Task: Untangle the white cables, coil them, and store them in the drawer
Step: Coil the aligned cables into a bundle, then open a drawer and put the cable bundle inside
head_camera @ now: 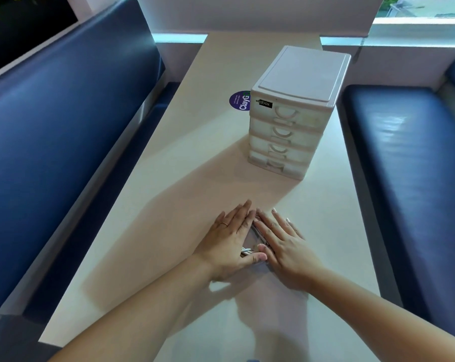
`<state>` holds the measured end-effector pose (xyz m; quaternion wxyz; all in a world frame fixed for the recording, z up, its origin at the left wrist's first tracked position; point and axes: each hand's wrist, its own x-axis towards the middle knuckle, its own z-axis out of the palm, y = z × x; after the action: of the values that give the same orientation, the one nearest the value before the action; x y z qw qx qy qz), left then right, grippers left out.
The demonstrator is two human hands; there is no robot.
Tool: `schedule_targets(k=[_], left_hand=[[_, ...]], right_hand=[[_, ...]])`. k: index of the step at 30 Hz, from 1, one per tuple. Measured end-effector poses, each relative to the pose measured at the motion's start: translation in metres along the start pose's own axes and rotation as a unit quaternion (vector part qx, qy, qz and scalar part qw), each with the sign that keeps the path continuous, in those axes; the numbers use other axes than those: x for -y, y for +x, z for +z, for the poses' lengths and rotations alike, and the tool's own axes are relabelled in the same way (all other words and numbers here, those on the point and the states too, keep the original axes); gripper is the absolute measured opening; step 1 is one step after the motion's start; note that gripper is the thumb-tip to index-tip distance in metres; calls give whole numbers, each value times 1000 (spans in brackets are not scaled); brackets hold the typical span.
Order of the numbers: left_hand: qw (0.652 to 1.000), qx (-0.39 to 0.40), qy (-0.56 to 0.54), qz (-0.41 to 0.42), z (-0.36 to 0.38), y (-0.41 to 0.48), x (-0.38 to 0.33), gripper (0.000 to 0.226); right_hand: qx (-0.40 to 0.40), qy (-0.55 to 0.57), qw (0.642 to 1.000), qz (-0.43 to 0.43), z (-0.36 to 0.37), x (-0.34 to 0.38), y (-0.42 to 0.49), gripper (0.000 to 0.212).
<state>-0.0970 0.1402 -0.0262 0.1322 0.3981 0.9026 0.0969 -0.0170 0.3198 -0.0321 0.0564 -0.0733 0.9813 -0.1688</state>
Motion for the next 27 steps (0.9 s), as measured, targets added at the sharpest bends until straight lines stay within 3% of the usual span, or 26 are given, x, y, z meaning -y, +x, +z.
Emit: schedule_targets(k=[8,14,19,22,25,27], left_hand=[[995,-68,1,66,18,-28,15,106],[996,-76,6,41,21,-33,13,84],[996,-74,-48,31,18,-32,12,90],[970,-98,-221,-41,11,-33,6,95],[906,-177,-341,-176,4,-25,-2,50],[876,-145,-369,-276,-10,-12,-5,33]], right_hand=[[20,-9,997,-79,0,-18,-13,76],[-7,-35,997,-66,5,-13,-14,72],[0,-50,997,-65,4,-13,-14,81],[6,-39,996,-78,3,-14,-13,91],[-3,-16,997,-80,5,-15,-12,90],[-14,15,996,-86,7,-15,-12,90]])
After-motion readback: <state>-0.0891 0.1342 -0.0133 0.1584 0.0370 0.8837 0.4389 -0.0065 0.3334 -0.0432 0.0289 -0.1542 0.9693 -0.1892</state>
